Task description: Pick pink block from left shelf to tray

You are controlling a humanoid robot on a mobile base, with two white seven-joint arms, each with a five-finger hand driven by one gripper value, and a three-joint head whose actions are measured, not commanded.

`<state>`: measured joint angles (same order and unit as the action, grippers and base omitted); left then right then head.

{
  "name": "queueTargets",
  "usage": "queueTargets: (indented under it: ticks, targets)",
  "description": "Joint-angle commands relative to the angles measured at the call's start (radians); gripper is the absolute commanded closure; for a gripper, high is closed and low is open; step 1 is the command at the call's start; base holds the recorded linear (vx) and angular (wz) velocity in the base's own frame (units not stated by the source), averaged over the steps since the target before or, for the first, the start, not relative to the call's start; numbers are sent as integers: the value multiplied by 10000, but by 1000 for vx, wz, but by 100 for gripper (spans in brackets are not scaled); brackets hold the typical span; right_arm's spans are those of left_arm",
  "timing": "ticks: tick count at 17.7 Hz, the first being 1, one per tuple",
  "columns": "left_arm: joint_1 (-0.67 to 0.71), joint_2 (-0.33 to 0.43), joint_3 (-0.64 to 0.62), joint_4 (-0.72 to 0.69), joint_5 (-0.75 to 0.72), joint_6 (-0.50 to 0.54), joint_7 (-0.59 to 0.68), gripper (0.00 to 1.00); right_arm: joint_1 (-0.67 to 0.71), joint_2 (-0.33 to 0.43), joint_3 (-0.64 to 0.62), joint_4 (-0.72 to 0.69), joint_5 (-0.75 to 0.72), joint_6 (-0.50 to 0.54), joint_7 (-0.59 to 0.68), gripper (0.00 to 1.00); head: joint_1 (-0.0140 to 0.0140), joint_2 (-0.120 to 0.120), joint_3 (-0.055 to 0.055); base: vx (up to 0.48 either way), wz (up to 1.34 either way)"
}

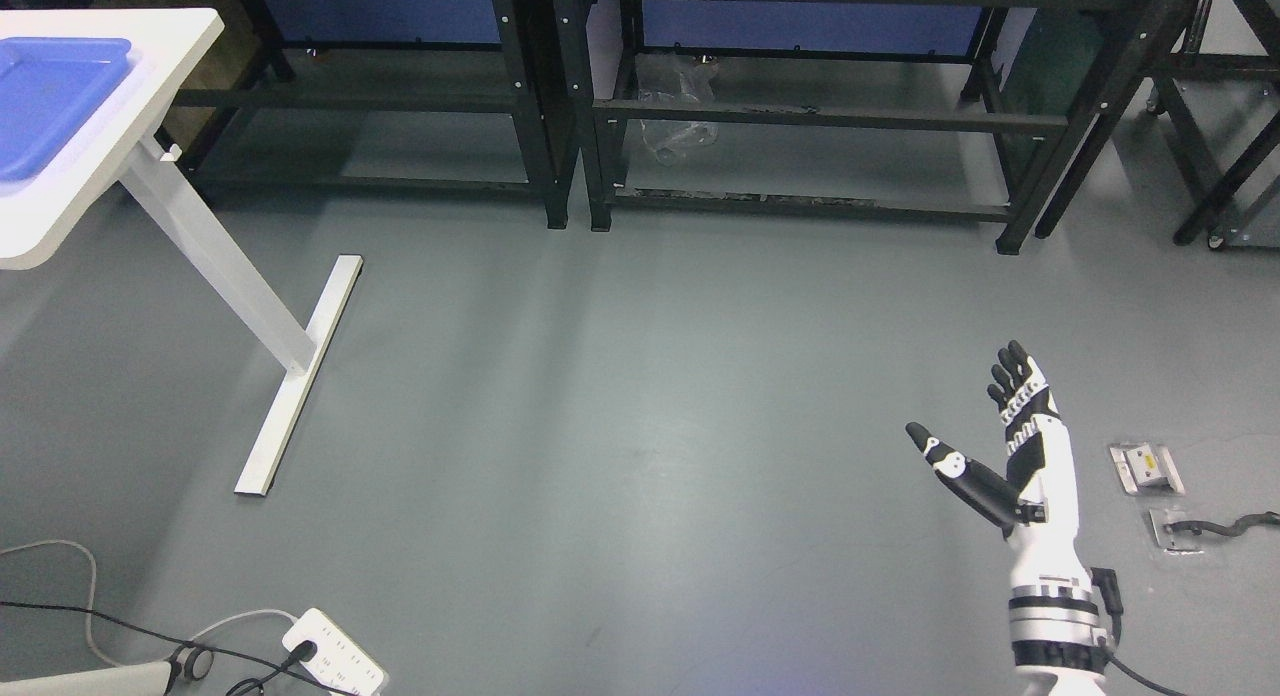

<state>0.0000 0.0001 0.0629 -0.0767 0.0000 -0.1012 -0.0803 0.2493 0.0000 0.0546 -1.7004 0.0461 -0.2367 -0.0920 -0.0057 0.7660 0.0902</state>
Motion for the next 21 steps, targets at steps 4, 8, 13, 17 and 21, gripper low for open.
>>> queueTargets:
  ticks: [4,8,13,17,21]
  targets:
    - [92,174,0,0,-15,0,6,0,53,-174,405,-115,0,-10,0,0,0,0,0,0,0]
    - [92,174,0,0,-15,0,6,0,53,-174,497,-115,0,-26,0,0,0,0,0,0,0]
    - [92,174,0,0,-15,0,6,0,53,-174,482,-115,-16,-117,0,0,0,0,0,0,0]
    - [92,174,0,0,-15,0,6,0,38,-174,513,-115,-399,-163,30,0,0,0,0,0,0]
    - [92,174,0,0,-15,0,6,0,53,-174,543,-99,-232,-132,15,0,0,0,0,8,0]
